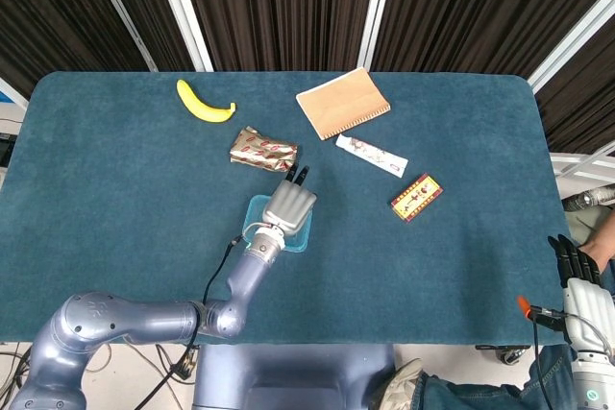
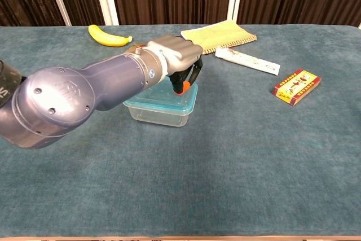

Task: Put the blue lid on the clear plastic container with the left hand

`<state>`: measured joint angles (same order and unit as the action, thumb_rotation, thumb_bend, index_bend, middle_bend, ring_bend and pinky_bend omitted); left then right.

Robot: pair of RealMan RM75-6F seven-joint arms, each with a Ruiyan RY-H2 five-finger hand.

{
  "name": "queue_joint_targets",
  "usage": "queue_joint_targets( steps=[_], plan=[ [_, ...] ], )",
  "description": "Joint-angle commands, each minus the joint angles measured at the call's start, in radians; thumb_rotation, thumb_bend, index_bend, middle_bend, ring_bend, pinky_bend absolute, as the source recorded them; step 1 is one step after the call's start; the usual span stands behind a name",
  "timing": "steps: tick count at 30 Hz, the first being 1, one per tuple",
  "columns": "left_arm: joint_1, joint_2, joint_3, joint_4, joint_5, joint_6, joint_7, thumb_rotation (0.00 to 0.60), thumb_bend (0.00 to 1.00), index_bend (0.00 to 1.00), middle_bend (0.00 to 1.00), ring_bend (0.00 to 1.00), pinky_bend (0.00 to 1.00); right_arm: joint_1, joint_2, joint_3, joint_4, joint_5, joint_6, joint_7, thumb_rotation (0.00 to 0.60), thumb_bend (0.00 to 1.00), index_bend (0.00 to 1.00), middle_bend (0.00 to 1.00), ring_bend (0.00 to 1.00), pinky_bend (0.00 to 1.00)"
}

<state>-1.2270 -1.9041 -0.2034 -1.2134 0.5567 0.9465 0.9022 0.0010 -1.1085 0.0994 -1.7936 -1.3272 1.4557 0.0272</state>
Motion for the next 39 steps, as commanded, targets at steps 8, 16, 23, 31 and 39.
queue_joint_targets(
  steps=[8, 16, 23, 31, 39],
  plan=[
    [0.005, -0.004, 0.004, -0.014, -0.010, 0.013, 0.041, 0.600, 0.48, 0.56, 0.53, 0.02, 0.00, -0.001, 0.001, -0.001, -0.001, -0.003, 0.003, -0.004, 0.600, 0.27, 0.02, 0.00, 0.00, 0.00],
    [0.012, 0.030, -0.012, -0.085, -0.007, 0.055, 0.063, 0.600, 0.48, 0.55, 0.53, 0.02, 0.00, 0.000, 0.000, -0.002, -0.001, -0.003, 0.003, -0.007, 0.600, 0.27, 0.02, 0.00, 0.00, 0.00],
    [0.029, 0.072, -0.009, -0.167, 0.022, 0.094, 0.064, 0.600, 0.48, 0.55, 0.52, 0.02, 0.00, 0.000, 0.000, -0.002, -0.002, 0.001, 0.000, -0.010, 0.600, 0.27, 0.02, 0.00, 0.00, 0.00],
    [0.059, 0.119, 0.012, -0.271, 0.108, 0.151, 0.049, 0.600, 0.48, 0.55, 0.52, 0.02, 0.00, 0.000, -0.003, -0.003, 0.000, -0.001, 0.002, -0.017, 0.600, 0.27, 0.02, 0.00, 0.00, 0.00],
    [0.100, 0.169, 0.052, -0.374, 0.164, 0.193, 0.048, 0.600, 0.48, 0.56, 0.52, 0.02, 0.00, 0.000, -0.003, -0.003, -0.001, 0.001, 0.003, -0.019, 0.600, 0.27, 0.02, 0.00, 0.00, 0.00]
  ],
)
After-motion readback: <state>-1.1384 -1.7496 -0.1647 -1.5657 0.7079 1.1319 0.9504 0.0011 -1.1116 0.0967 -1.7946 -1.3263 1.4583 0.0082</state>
